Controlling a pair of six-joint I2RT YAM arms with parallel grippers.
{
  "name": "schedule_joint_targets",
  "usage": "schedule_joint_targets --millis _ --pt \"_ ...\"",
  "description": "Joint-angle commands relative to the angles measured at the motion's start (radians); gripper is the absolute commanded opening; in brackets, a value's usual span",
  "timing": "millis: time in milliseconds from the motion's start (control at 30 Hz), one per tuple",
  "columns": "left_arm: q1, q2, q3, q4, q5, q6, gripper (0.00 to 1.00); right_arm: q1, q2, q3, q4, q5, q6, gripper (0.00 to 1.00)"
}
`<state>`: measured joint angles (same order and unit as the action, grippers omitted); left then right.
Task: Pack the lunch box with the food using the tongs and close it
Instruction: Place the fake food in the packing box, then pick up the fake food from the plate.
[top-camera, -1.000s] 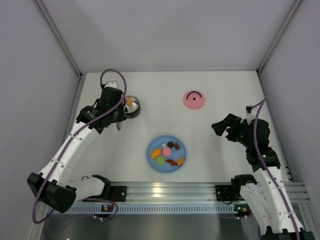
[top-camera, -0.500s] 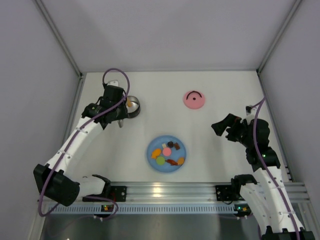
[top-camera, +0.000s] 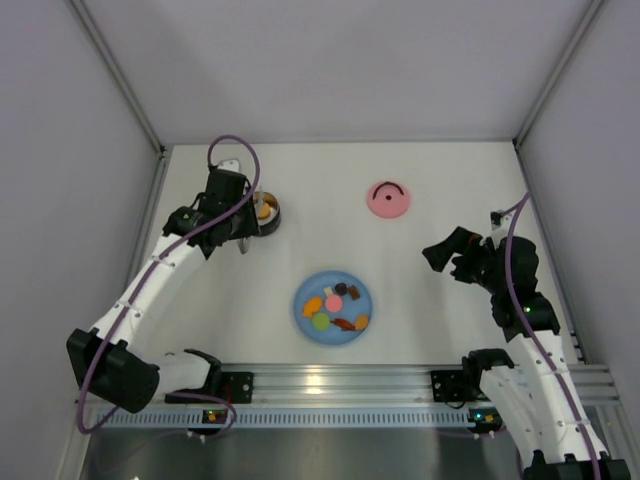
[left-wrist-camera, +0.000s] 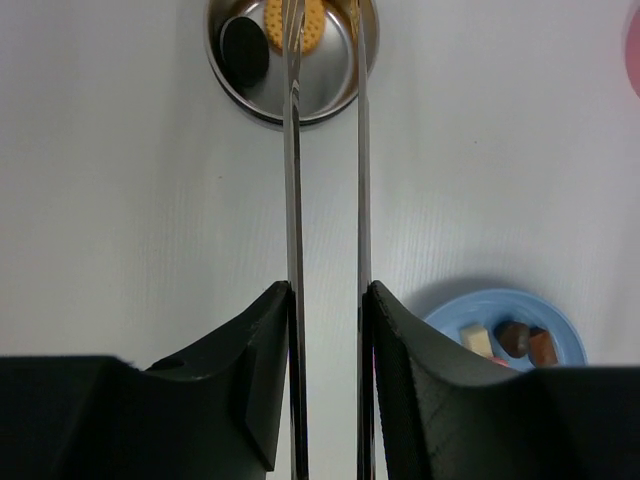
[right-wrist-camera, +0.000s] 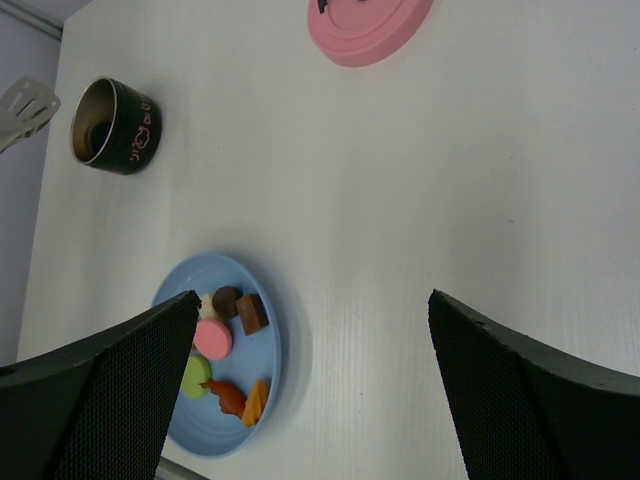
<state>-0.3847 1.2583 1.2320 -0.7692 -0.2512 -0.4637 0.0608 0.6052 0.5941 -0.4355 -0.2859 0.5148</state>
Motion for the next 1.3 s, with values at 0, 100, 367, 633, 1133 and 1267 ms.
schedule_joint_targets --millis 0,100,367,633,1133,1267 --pt "0.004 -0.053 0.021 0.042 0.101 0.026 0.41 -0.015 0.002 0.044 0.032 -0.004 -0.021 0.96" --pt "-0.006 -0.088 0.009 0.013 0.205 0.034 0.41 -0.015 0.004 0.049 0.029 -0.001 -0.021 0.96" --pt "-0.176 -0.204 -0.025 -0.062 0.247 0.02 0.45 -0.015 0.004 0.042 0.032 0.004 -0.009 0.96" --pt "-0.535 -0.237 -0.15 -0.114 0.106 -0.114 0.45 -0.016 -0.016 0.046 0.006 0.016 -0.015 0.96" --pt "-0.758 -0.192 -0.25 -0.145 0.0 -0.23 0.47 -0.015 -0.028 0.05 -0.019 0.027 -0.025 0.96" --pt "-0.764 -0.18 -0.252 -0.159 -0.022 -0.237 0.48 -0.015 -0.028 0.046 -0.019 0.027 -0.027 0.96"
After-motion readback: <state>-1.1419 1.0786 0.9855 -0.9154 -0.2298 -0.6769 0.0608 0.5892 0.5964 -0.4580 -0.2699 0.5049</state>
